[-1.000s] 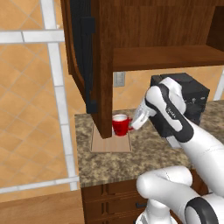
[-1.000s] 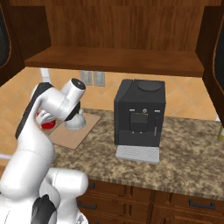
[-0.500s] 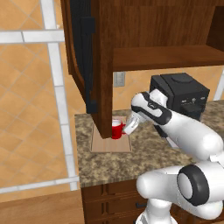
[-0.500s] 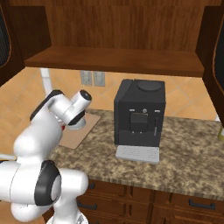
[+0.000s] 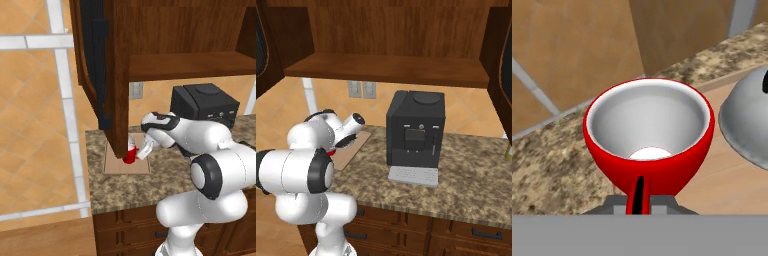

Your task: Pick the kettle from the counter and place it on the tray. Then pick the mug from the cabinet and place it on the tray. Then close the cabinet doors.

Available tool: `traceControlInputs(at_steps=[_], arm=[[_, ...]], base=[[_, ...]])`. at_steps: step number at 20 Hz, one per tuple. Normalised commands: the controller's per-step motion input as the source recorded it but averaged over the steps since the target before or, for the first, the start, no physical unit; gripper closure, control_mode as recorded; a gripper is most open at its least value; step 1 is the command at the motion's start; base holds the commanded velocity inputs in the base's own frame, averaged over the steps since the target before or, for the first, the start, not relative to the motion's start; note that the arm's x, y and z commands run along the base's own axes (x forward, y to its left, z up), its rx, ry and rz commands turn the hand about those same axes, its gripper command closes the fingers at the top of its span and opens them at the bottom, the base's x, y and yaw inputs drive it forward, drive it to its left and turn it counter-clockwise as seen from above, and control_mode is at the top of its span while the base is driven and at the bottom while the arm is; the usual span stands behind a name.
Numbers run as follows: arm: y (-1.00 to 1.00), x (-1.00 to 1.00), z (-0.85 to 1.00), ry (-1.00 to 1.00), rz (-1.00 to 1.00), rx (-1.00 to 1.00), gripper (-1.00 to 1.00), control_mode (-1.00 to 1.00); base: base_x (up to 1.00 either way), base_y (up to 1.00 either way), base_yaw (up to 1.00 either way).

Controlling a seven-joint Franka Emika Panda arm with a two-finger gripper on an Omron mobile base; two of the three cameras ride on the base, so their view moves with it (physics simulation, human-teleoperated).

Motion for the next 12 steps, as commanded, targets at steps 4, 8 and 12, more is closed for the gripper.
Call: traceControlInputs(at_steps=[4, 8, 12], arm=[[0.27, 0.21, -0.19, -0.03, 0.0, 0.0, 1.0, -1.0], [0.28, 0.0, -0.17, 0.0, 0.0, 0.0, 1.0, -1.0], [0.22, 0.05, -0.26, 0.0, 0.0, 0.0, 1.0, -1.0]], base=[[0.0, 0.0, 0.0], [0.0, 0.0, 0.0], [0.0, 0.0, 0.0]])
